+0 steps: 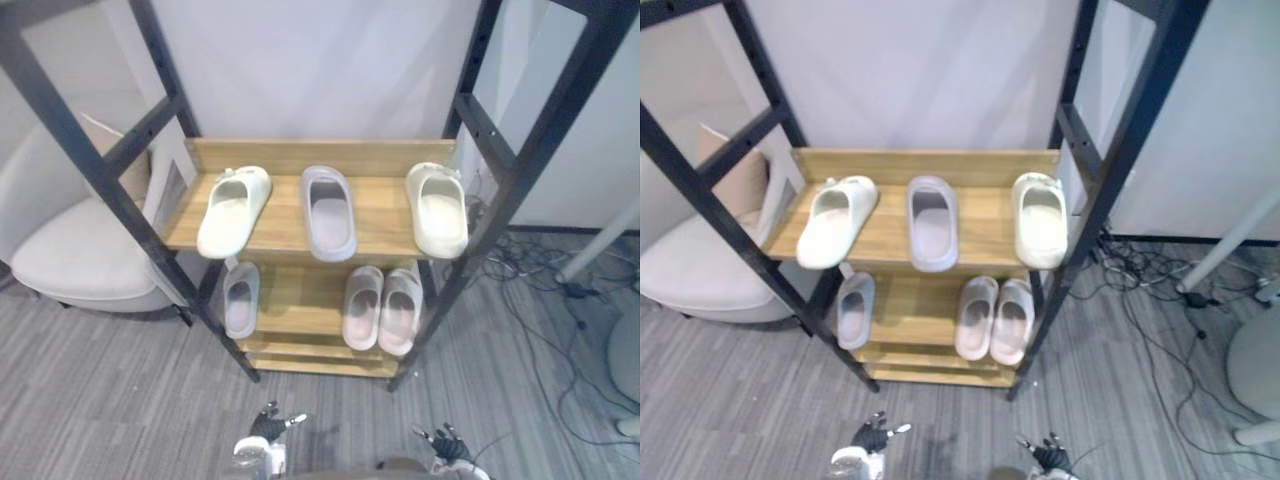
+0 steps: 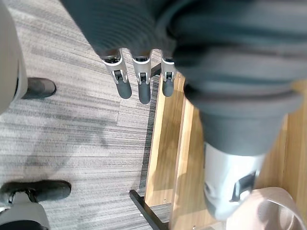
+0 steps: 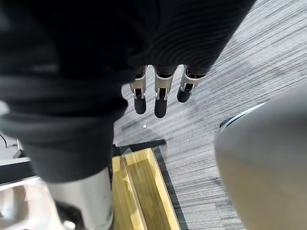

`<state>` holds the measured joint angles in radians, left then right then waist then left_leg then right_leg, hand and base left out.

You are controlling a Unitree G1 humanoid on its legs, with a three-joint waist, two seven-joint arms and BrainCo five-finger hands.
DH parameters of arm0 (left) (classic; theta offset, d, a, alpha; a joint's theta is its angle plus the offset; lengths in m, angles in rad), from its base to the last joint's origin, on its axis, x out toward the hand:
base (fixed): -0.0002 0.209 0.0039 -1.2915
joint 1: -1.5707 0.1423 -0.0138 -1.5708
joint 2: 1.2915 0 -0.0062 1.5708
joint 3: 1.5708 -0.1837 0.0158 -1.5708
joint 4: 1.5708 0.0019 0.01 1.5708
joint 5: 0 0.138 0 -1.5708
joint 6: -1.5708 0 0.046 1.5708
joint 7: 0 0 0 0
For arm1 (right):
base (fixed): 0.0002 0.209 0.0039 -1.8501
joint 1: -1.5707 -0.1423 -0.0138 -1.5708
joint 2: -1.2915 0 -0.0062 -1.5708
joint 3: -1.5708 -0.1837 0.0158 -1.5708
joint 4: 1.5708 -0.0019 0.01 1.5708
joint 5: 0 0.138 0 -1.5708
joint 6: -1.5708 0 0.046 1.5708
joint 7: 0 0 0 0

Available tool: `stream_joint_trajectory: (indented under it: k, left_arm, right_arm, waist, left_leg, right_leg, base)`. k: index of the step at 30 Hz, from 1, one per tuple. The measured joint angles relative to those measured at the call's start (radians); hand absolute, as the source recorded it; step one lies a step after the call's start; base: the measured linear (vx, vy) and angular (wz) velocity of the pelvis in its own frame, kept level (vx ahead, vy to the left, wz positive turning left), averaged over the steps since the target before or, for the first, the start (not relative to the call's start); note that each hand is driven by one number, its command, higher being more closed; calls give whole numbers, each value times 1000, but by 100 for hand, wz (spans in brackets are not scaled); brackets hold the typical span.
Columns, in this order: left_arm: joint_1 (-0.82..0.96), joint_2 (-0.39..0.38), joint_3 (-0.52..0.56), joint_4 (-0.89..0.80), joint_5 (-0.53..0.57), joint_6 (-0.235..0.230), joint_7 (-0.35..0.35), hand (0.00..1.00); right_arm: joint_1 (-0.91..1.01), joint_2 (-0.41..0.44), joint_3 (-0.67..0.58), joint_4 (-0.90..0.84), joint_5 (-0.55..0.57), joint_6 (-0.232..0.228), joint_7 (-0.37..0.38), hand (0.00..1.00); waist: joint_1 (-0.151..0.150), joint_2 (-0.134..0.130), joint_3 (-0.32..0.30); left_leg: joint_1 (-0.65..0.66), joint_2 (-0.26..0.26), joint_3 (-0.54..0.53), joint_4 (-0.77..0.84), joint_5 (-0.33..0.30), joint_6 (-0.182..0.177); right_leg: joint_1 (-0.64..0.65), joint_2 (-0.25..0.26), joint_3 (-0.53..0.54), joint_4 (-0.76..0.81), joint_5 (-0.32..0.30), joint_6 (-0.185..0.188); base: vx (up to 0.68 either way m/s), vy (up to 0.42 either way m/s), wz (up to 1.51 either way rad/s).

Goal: Organize the slippers on the shoe rack

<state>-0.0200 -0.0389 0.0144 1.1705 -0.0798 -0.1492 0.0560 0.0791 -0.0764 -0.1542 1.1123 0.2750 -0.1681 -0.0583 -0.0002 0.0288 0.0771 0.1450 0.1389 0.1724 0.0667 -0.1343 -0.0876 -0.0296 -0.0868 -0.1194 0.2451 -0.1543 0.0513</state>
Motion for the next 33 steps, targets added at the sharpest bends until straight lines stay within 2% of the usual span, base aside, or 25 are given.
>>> stream_joint_trajectory:
  k: [4, 7, 11, 13, 17, 21, 22, 27, 33]
  left_arm:
    - [0, 7, 0, 0, 3, 0, -2, 0]
    - [-1, 17, -1, 2, 12, 1, -2, 0]
    - [-6, 46, -7, 10, 20, 0, 1, 0]
    - [-6, 63, -16, 13, 20, 1, 6, 0]
    - [3, 74, -34, 7, 19, -2, 30, 0]
    - [10, 74, -34, 0, 19, -7, 30, 0]
    - [16, 74, -35, -7, 19, -14, 30, 0]
    - [25, 91, -83, -9, 19, -20, 29, 0]
    - [25, 108, -150, 0, 19, -37, 29, 0]
  right_arm:
    - [2, 0, 2, 4, -1, 0, 1, 0]
    - [0, -1, 4, 3, -1, -3, 1, 0]
    - [3, -1, 72, -11, -5, -15, -6, 0]
    - [36, -1, 131, -101, -17, -15, -13, 0]
    - [207, -9, 197, -490, -42, -25, -24, 0]
    - [341, -12, 198, -853, -110, -34, -24, 0]
    - [382, -11, 198, -970, -124, -50, -22, 0]
    - [429, -4, 203, -1217, -159, -76, -8, 0]
    - [421, -5, 203, -1321, -198, -99, -1, 0]
  waist:
    - [2, -13, -1]
    - [1, -11, -4]
    - [0, -32, 2]
    - [-1, -36, 0]
    - [-11, -28, 0]
    - [-18, -30, 1]
    - [-20, -32, 0]
    - [-34, -40, -2]
    - [-37, -44, -5]
  left_leg:
    - [11, 2, -20, -28, 8, -13]
    - [-5, -9, -20, -30, 8, -13]
    - [-9, -26, -19, -32, 8, -13]
    - [-21, -29, -20, -31, 8, -13]
    - [-31, -29, -18, -31, 8, -13]
    - [-35, -25, -14, -32, 8, -13]
    - [-35, -26, -8, -32, 8, -13]
    - [-35, -29, 10, -34, 8, -13]
    - [-37, -29, 7, -33, 4, -17]
  right_leg:
    - [35, 10, -16, -68, 31, 6]
    - [38, 2, -12, -107, 62, 15]
    - [70, -8, -11, -193, 115, 26]
    - [67, -9, -11, -210, 126, 26]
    - [66, -7, -7, -238, 143, 26]
    - [67, -1, 3, -263, 161, 25]
    - [68, 1, 10, -276, 170, 24]
    - [85, 2, 28, -334, 210, 26]
    - [81, 3, 31, -340, 213, 26]
  base:
    - [16, -16, 14]
    - [-2, 85, -5]
    - [-3, 66, -1]
    - [-5, 20, -1]
    - [-1, 3, -1]
    - [-3, -5, -10]
    - [-8, 0, -12]
    - [-17, 5, -14]
    - [-35, -9, -1]
